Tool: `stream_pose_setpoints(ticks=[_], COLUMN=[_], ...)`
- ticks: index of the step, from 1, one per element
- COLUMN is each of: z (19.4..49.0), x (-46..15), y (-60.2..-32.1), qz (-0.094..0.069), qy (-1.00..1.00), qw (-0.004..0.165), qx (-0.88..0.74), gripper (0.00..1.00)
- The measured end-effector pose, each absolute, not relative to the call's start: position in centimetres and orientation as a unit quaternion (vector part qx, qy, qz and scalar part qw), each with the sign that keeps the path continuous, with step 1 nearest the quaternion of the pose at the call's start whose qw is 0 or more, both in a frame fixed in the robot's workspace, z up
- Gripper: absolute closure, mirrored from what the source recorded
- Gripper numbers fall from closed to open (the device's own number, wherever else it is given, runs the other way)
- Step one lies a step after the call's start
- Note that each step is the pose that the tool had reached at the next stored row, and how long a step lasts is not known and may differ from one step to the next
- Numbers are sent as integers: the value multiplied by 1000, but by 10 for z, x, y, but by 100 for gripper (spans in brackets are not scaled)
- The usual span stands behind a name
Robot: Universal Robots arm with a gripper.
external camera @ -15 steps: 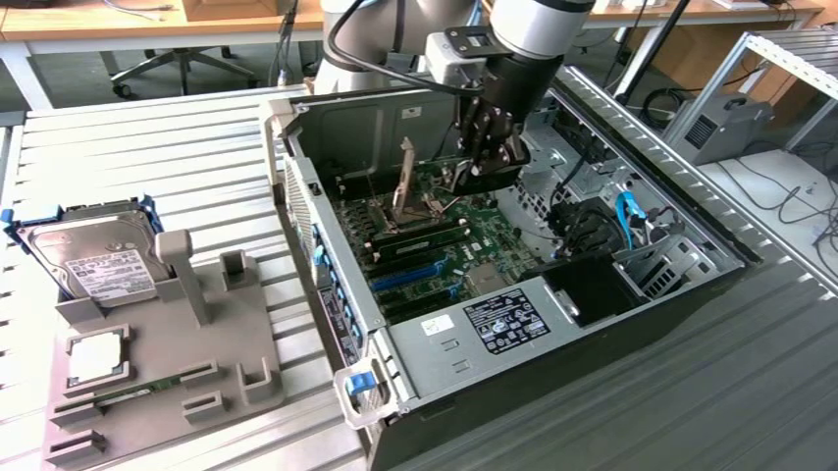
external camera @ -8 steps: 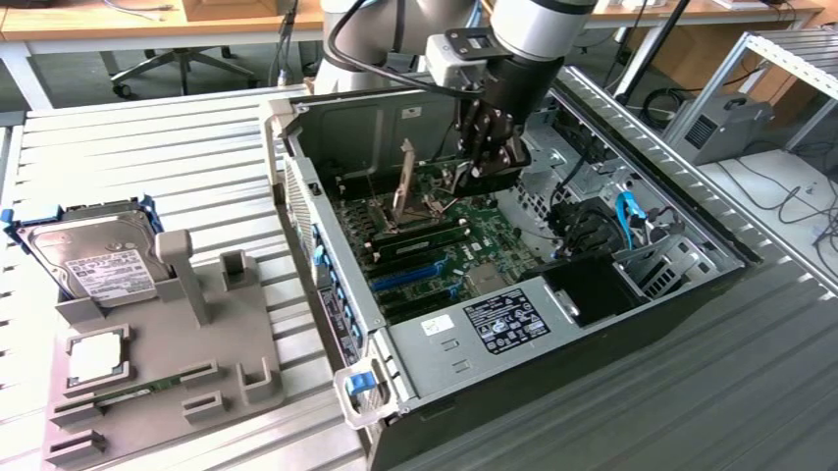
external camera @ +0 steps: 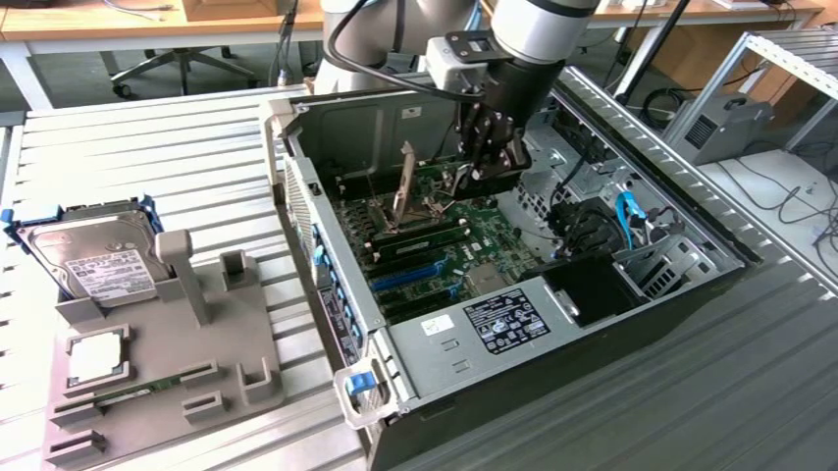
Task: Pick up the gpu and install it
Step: 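Insert the gpu into the slot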
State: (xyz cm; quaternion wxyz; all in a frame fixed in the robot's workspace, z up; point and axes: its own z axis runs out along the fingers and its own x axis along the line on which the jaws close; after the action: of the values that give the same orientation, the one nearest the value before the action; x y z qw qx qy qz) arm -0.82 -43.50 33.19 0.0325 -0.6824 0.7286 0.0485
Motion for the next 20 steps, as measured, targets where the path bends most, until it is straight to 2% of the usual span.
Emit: stream_pose_setpoints(ticks=[20], z=[329], x=[-10], y=[-440], qz=[49], qy=[729], qw=[32], qx=[-682], gripper=[71])
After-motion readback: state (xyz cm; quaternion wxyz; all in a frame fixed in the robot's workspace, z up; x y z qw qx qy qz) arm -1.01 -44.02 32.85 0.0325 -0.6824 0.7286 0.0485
